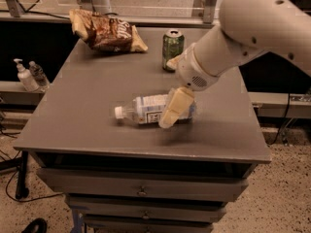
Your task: Knock blue plastic bottle over
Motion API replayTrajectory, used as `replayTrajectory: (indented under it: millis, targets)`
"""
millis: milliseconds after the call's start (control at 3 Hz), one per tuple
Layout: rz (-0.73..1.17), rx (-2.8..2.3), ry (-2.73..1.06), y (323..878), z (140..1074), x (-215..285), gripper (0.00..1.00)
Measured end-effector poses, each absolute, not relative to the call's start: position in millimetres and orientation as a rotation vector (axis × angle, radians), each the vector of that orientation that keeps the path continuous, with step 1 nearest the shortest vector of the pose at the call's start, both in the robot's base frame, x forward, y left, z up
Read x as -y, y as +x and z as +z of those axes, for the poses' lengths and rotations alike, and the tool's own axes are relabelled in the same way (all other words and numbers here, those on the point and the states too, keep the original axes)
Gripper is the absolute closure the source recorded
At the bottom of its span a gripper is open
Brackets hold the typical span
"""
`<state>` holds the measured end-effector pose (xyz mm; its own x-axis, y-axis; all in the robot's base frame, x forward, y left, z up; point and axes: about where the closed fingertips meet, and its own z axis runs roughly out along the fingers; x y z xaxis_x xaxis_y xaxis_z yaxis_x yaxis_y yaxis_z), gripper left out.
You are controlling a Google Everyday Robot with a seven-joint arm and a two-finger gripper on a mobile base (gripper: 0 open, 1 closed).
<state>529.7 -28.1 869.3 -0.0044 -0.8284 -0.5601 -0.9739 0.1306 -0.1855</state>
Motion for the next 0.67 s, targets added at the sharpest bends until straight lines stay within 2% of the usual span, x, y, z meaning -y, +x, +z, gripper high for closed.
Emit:
replayTrajectory:
  millis: [667]
  targets:
    - [0.362, -1.873, -1.451, 571, 936, 123, 0.00]
